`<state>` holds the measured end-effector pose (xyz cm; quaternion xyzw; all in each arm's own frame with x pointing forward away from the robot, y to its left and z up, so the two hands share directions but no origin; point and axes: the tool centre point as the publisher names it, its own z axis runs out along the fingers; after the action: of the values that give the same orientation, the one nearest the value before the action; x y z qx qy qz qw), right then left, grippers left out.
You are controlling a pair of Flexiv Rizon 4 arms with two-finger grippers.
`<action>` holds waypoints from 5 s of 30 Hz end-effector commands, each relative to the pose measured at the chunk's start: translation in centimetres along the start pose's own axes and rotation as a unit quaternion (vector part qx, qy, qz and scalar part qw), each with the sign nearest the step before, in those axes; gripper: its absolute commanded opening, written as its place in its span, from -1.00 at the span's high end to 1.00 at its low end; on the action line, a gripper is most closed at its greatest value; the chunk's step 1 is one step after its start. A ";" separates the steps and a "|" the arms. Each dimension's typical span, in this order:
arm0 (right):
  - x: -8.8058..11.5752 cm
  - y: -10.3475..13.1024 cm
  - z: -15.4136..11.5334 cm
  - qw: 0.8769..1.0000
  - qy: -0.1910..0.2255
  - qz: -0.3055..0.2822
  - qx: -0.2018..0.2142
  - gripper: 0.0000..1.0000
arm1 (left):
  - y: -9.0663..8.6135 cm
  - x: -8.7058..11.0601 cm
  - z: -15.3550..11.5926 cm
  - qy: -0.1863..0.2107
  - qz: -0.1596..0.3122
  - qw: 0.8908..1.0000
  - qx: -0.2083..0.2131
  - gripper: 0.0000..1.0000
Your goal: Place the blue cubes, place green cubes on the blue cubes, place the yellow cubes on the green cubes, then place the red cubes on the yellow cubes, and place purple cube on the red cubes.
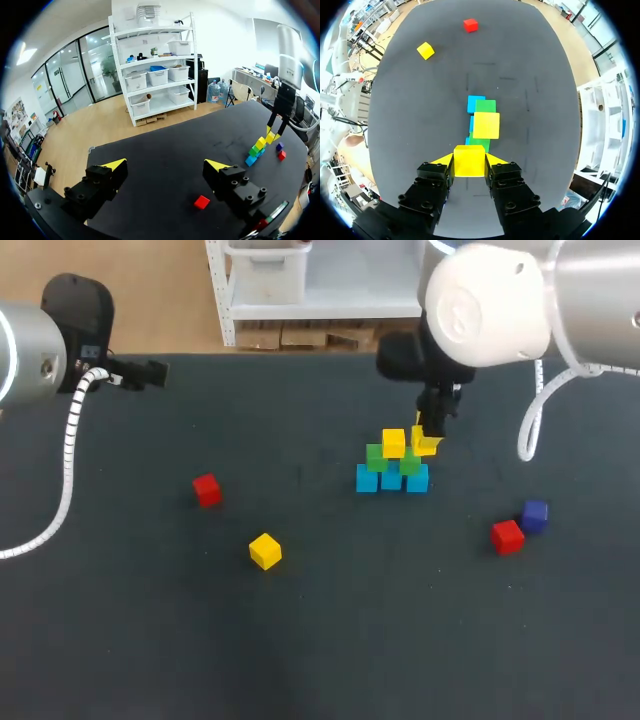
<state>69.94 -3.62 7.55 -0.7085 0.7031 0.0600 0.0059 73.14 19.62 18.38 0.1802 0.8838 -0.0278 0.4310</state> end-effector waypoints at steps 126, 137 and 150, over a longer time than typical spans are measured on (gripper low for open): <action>9.6 -1.2 -13.2 0.935 -0.219 0.184 0.209 -1.00 | 0.1 0.0 0.1 0.000 0.000 1.000 0.003 -1.00; 13.7 -1.0 -13.9 0.902 -0.257 0.252 0.237 -1.00 | 0.1 0.0 0.1 0.000 0.000 1.000 0.003 -1.00; 17.2 -0.9 -14.9 0.859 -0.293 0.317 0.276 -1.00 | 0.1 0.0 0.1 0.000 0.000 1.000 0.003 -1.00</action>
<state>72.96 -21.65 20.61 -0.3942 0.8369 0.1235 0.3592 73.14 19.62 18.39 0.1802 0.8838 -0.0278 0.4310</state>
